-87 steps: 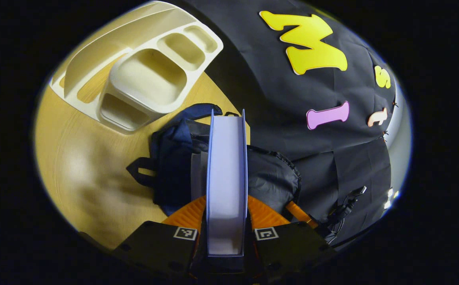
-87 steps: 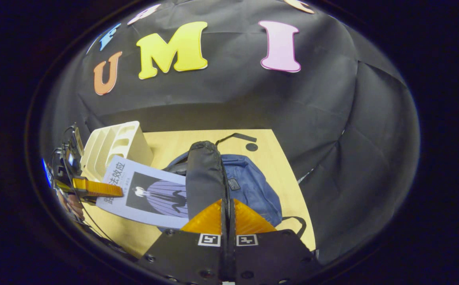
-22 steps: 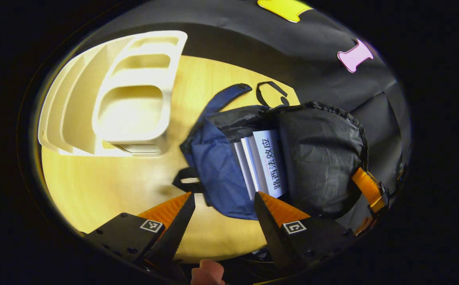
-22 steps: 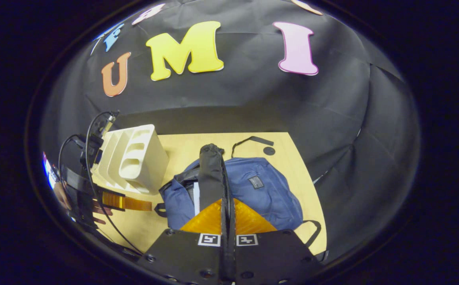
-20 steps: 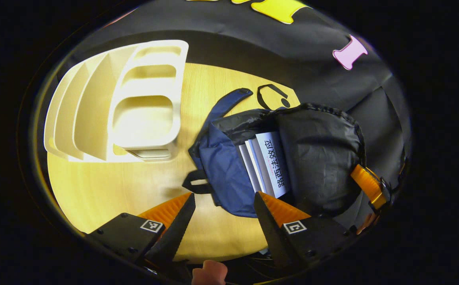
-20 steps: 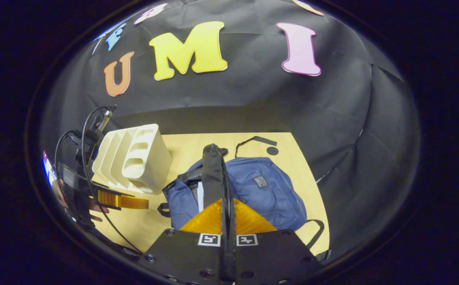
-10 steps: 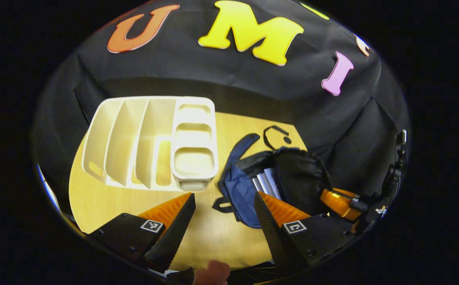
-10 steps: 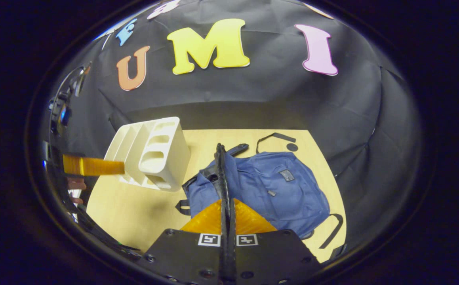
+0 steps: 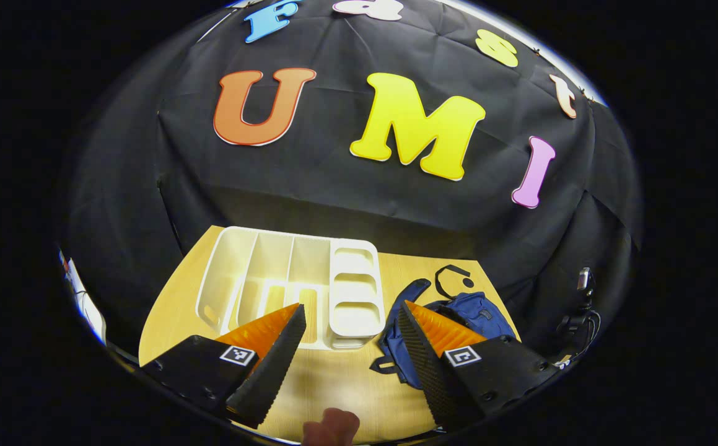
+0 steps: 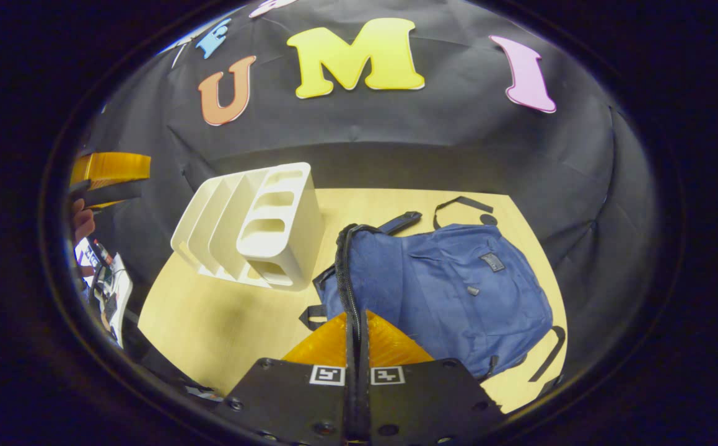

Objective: Open the schoolbag, grab two books from the bookshelf and put them into the schoolbag.

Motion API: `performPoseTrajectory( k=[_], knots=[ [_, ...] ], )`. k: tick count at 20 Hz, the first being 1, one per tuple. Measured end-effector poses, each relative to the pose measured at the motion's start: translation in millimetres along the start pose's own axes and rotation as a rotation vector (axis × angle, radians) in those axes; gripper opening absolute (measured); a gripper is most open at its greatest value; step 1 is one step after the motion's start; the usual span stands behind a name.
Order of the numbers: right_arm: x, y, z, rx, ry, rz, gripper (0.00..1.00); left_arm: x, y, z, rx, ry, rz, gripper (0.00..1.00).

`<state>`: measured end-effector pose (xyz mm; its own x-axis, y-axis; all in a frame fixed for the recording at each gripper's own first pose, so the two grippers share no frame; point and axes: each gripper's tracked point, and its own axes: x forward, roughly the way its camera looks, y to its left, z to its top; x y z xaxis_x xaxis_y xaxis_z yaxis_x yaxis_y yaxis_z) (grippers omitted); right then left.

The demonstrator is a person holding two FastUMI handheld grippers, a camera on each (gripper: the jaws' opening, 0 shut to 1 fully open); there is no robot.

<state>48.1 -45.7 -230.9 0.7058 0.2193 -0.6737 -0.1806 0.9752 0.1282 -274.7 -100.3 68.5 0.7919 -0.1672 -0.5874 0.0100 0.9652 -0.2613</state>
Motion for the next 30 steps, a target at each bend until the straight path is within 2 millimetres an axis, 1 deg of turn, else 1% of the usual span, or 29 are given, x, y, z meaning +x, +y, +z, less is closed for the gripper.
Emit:
performPoseTrajectory(
  k=[2, 3, 4, 5, 6, 7, 8, 9, 10, 11, 12, 13, 14, 15, 16, 18, 19, 22, 24, 25, 27, 28, 29, 30],
  knots=[
    [8, 9, -7, -0.003, 0.018, 0.014, 0.01, 2, 4, 3, -0.01, -0.013, 0.019, 0.95],
    [11, 13, -10, -0.002, 0.027, 0.02, 0.04, 2, 7, 4, -0.004, -0.019, 0.032, 0.95],
    [15, 16, -13, -0.002, 0.038, 0.022, 0.04, 4, 12, 5, 0.0, -0.027, 0.046, 0.95],
    [19, 19, -18, -0.003, 0.059, 0.028, 0.08, 4, 14, 7, 0.0, -0.036, 0.05, 0.95],
    [23, 22, -23, -0.002, 0.073, 0.031, 0.07, 4, 13, 9, 0.0, -0.046, 0.052, 0.95],
    [26, 25, -26, -0.002, 0.081, 0.036, 0.12, 4, 14, 11, 0.001, -0.057, 0.057, 0.95],
    [29, 28, -28, -0.002, 0.088, 0.038, 0.13, 5, 17, 13, 0.008, -0.066, 0.061, 0.95],
    [34, 30, -31, -0.001, 0.094, 0.041, 0.18, 3, 20, 15, 0.01, -0.079, 0.067, 0.95],
    [35, 33, -31, 0.002, 0.103, 0.044, 0.23, -4, 25, 16, 0.011, -0.086, 0.072, 0.95],
    [39, 36, -35, 0.012, 0.11, 0.049, 0.35, -8, 30, 18, 0.01, -0.09, 0.075, 0.95],
    [42, 37, -38, 0.023, 0.119, 0.053, 0.41, -9, 33, 18, 0.008, -0.091, 0.08, 0.95],
    [45, 38, -39, 0.033, 0.128, 0.056, 0.53, -9, 36, 18, 0.009, -0.093, 0.085, 0.95],
    [46, 39, -41, 0.039, 0.136, 0.054, 0.58, -9, 39, 19, 0.011, -0.095, 0.089, 0.95],
    [48, 39, -41, 0.045, 0.142, 0.052, 0.69, -8, 41, 21, 0.014, -0.099, 0.094, 0.95],
    [47, 38, -41, 0.049, 0.145, 0.043, 0.75, -8, 42, 22, 0.015, -0.101, 0.096, 0.95],
    [51, 38, -40, 0.052, 0.143, 0.035, 0.94, -6, 44, 23, 0.017, -0.1, 0.097, 0.95],
    [46, 38, -36, 0.046, 0.137, 0.03, 0.97, -5, 43, 24, 0.014, -0.1, 0.095, 0.95],
    [40, 41, -23, 0.034, 0.1, 0.031, 0.97, -2, 42, 28, 0.014, -0.11, 0.095, 0.95],
    [33, 44, -9, 0.023, 0.057, 0.029, 0.97, -2, 41, 33, 0.013, -0.123, 0.095, 0.95],
    [29, 45, 3, 0.02, 0.021, 0.024, 0.97, -2, 40, 36, 0.014, -0.13, 0.094, 0.95],
    [14, 47, 33, 0.018, -0.07, 0.02, 0.97, 0, 37, 43, 0.012, -0.141, 0.088, 0.95],
    [3, 48, 50, 0.014, -0.122, 0.014, 1.0, -2, 35, 47, 0.006, -0.145, 0.082, 0.95],
    [-8, 50, 69, 0.011, -0.18, 0.007, 0.97, -3, 33, 53, -0.002, -0.159, 0.077, 0.95],
    [-19, 48, 88, 0.01, -0.245, -0.009, 0.97, -4, 30, 62, -0.005, -0.18, 0.074, 0.95]
  ],
)
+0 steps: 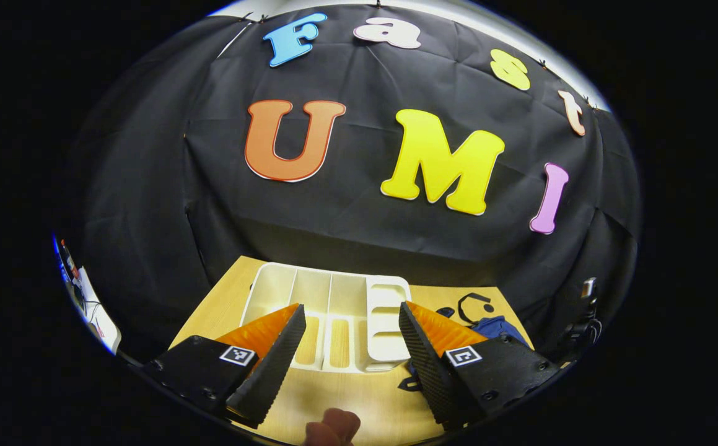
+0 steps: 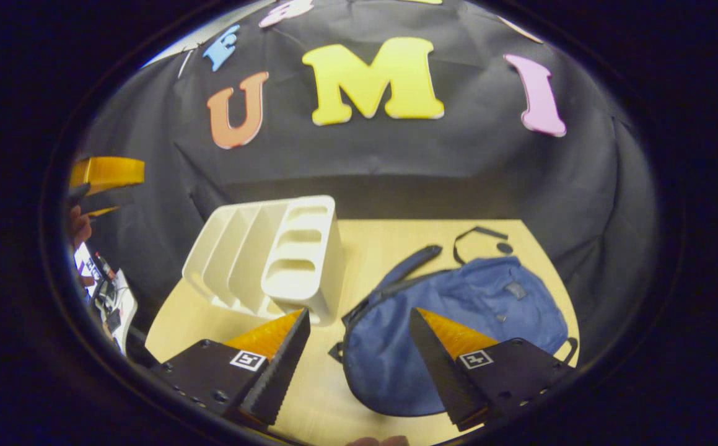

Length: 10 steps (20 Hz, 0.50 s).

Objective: Open the schoolbag, grab two books from the bookshelf and put them into the schoolbag.

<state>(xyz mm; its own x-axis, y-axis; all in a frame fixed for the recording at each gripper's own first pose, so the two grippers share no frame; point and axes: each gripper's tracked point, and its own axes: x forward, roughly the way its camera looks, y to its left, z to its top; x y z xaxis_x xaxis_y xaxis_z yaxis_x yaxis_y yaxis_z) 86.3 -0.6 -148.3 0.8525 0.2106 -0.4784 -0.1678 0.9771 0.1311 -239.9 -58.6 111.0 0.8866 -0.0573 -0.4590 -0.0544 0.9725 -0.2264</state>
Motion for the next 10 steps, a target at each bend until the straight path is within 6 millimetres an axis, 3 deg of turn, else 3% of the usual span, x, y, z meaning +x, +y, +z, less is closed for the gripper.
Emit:
performPoseTrajectory(
  k=[2, 4, 8, 9, 10],
  knots=[
    [-23, -1, 54, -0.007, -0.167, -0.039, 0.96, -4, -1, 22, 0.019, -0.064, 0.007, 0.95],
    [-46, 0, 92, -0.041, -0.281, -0.066, 0.96, -9, 0, 42, 0.043, -0.124, 0.02, 0.95],
    [-84, 5, 147, -0.093, -0.472, -0.106, 0.93, -23, -3, 77, 0.119, -0.242, 0.045, 0.95],
    [-88, 3, 154, -0.102, -0.516, -0.119, 0.99, -26, -3, 84, 0.144, -0.272, 0.056, 0.95],
    [-96, 4, 162, -0.107, -0.547, -0.126, 0.96, -30, -5, 91, 0.161, -0.297, 0.065, 1.0]
  ],
)
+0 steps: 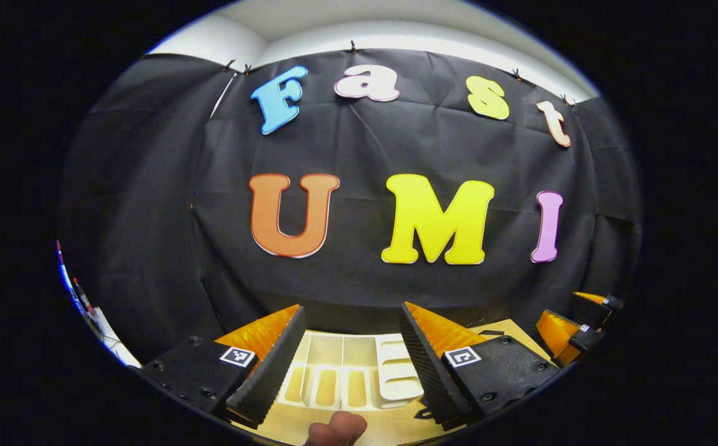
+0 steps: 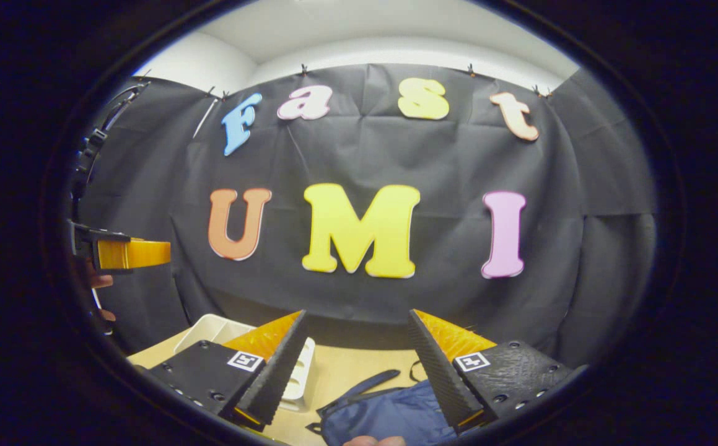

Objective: Open the schoolbag, grab two books from the bookshelf and put them into the schoolbag.

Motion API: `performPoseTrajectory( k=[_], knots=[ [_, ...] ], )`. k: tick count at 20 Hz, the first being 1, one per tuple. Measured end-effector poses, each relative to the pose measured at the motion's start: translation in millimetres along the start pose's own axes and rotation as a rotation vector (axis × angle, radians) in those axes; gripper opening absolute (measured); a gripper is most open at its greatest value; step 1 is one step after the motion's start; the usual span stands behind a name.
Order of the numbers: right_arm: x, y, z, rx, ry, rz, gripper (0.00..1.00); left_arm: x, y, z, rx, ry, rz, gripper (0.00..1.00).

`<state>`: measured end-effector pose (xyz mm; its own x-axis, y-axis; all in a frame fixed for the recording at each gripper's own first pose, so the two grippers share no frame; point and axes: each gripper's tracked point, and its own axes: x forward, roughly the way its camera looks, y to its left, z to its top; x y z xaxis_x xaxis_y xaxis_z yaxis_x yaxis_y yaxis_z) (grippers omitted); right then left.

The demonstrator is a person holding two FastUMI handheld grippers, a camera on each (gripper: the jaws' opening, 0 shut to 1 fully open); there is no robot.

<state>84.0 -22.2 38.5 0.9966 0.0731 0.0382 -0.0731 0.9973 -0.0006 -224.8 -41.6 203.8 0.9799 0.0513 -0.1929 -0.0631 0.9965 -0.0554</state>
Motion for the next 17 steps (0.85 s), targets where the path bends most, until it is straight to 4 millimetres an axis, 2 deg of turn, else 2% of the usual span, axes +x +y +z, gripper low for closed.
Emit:
performPoseTrajectory(
  k=[1, 2, 3, 6, 10, 11, 12, 17],
  knots=[
    [-4, 0, 9, 0.004, -0.016, -0.001, 0.97, -2, -5, 7, 0.013, -0.022, 0.002, 0.95],
    [-7, 2, 17, 0.015, -0.031, -0.003, 0.94, -5, -12, 9, 0.016, -0.034, -0.007, 0.95],
    [-9, 0, 22, 0.025, -0.044, -0.008, 0.97, -7, -18, 11, 0.011, -0.043, -0.016, 0.95],
    [-18, -7, 40, 0.03, -0.083, -0.032, 0.97, -15, -30, 13, -0.005, -0.057, -0.038, 0.95],
    [-23, -15, 39, 0.041, -0.071, -0.067, 0.97, -17, -38, 12, 0.008, -0.073, -0.043, 0.95],
    [-24, -18, 39, 0.045, -0.068, -0.073, 0.97, -17, -41, 13, 0.012, -0.078, -0.046, 1.0],
    [-26, -23, 40, 0.046, -0.065, -0.08, 0.97, -18, -44, 15, 0.016, -0.084, -0.05, 0.95],
    [-26, -35, 39, 0.042, -0.062, -0.103, 0.97, -19, -50, 16, 0.024, -0.101, -0.056, 0.95]
  ],
)
